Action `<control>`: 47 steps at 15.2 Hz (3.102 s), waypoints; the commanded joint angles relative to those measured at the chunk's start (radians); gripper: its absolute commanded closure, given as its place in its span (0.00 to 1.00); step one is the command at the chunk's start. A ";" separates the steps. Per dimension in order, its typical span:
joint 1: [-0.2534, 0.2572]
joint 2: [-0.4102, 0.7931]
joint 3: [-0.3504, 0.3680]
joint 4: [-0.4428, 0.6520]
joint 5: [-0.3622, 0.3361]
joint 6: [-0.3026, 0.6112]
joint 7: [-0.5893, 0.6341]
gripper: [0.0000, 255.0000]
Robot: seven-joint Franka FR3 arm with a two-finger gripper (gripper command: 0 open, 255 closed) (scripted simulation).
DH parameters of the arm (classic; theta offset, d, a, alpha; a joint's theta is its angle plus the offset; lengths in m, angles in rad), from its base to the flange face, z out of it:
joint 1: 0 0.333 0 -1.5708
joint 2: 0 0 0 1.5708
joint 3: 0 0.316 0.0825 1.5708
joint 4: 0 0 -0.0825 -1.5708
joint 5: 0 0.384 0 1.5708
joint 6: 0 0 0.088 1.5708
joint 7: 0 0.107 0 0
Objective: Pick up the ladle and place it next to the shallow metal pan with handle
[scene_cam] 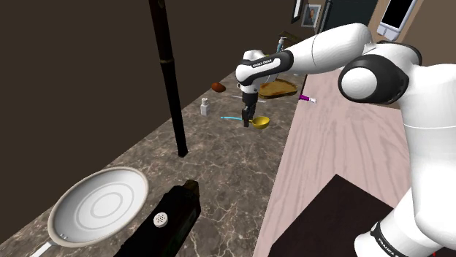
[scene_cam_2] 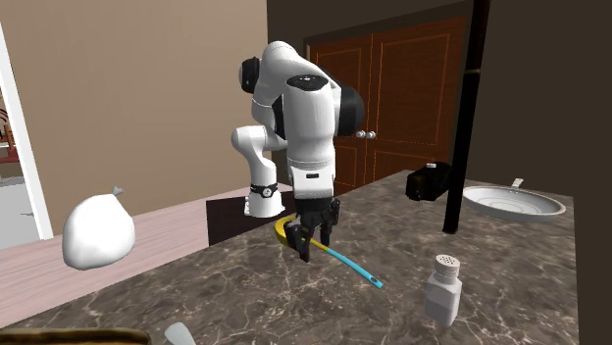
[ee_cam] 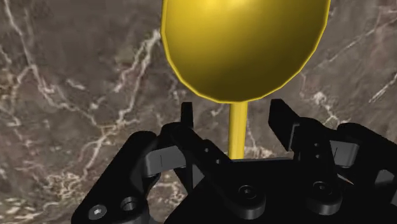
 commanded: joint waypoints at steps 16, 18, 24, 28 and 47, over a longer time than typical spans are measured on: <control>0.000 -0.031 -0.003 0.046 -0.007 -0.076 0.010 1.00; -0.001 -0.038 -0.004 0.062 -0.009 -0.099 0.013 1.00; -0.003 -0.054 -0.006 0.118 -0.013 -0.170 0.021 1.00; -0.005 -0.060 -0.007 0.162 -0.015 -0.220 0.027 1.00; 0.204 -0.289 0.078 -0.118 -0.031 -0.132 0.300 1.00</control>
